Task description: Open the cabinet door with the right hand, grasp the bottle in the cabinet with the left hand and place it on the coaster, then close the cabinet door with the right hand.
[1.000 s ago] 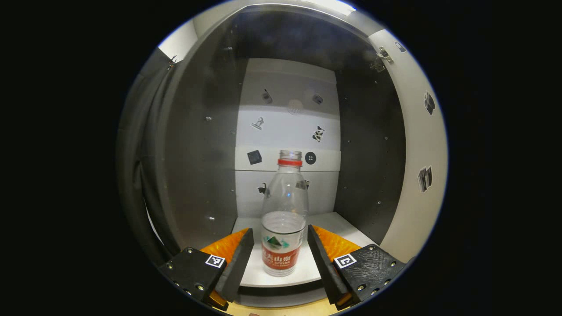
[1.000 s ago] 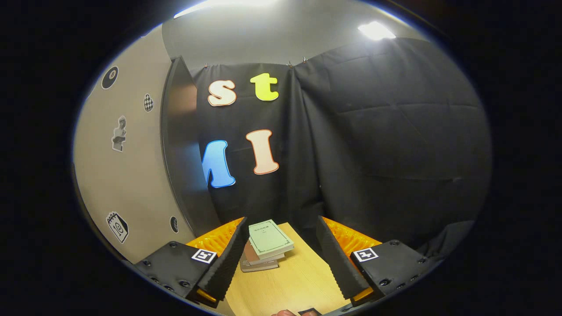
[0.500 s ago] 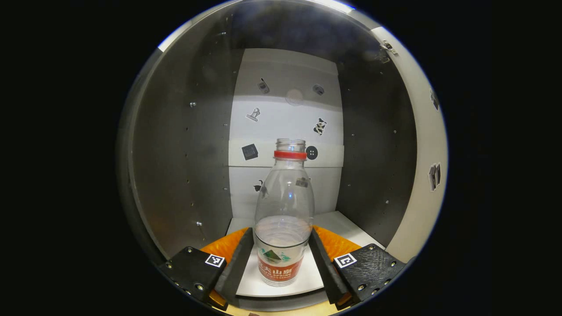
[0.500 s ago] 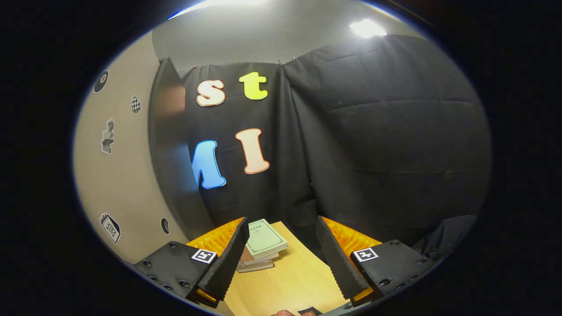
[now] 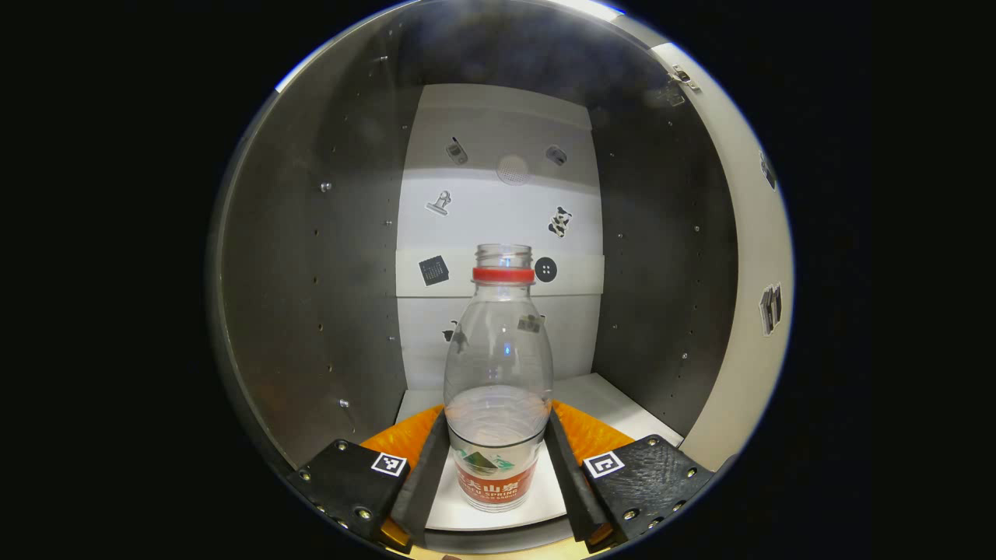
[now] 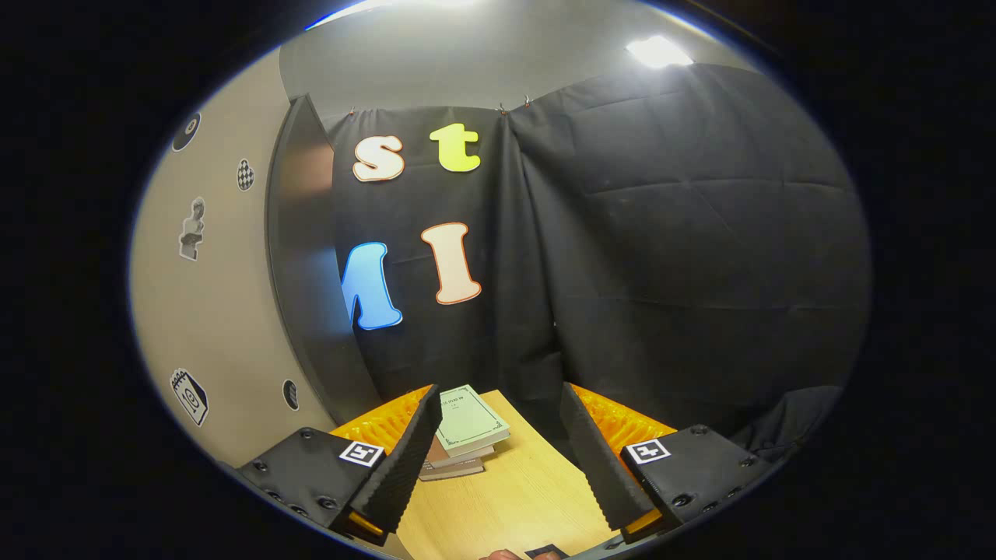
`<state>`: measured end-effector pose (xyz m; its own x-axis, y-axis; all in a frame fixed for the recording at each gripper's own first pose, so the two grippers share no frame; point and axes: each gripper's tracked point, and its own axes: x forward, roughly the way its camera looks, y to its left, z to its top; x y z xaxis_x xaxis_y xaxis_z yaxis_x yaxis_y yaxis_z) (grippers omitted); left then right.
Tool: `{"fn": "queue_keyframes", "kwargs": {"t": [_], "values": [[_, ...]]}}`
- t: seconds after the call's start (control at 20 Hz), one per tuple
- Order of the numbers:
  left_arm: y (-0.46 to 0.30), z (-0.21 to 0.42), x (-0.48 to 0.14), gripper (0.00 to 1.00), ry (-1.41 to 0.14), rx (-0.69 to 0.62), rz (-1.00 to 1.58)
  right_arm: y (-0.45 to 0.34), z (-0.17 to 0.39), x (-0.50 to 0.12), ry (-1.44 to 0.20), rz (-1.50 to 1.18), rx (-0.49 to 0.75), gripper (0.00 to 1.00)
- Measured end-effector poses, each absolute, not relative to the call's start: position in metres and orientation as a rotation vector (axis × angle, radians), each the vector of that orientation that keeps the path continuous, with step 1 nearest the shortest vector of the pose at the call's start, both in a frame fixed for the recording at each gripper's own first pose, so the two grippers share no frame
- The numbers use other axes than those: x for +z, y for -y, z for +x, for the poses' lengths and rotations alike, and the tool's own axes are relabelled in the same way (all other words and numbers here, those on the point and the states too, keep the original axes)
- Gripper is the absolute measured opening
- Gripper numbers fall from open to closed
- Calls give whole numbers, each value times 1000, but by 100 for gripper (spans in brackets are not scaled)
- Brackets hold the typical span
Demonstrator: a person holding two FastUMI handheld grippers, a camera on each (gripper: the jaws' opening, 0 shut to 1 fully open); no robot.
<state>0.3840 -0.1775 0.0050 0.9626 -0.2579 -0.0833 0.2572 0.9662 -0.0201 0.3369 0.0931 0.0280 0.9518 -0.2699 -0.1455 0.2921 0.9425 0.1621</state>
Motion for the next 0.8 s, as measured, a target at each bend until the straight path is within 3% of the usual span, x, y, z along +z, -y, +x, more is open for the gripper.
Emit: {"fn": "queue_keyframes", "kwargs": {"t": [0.35,0.8], "values": [[176,361,20,65,-67,-280,1,-92,329,23,-123,197,-290,97],[163,261,27,65,-24,-358,-4,-90,294,5,-80,139,-357,97]]}}
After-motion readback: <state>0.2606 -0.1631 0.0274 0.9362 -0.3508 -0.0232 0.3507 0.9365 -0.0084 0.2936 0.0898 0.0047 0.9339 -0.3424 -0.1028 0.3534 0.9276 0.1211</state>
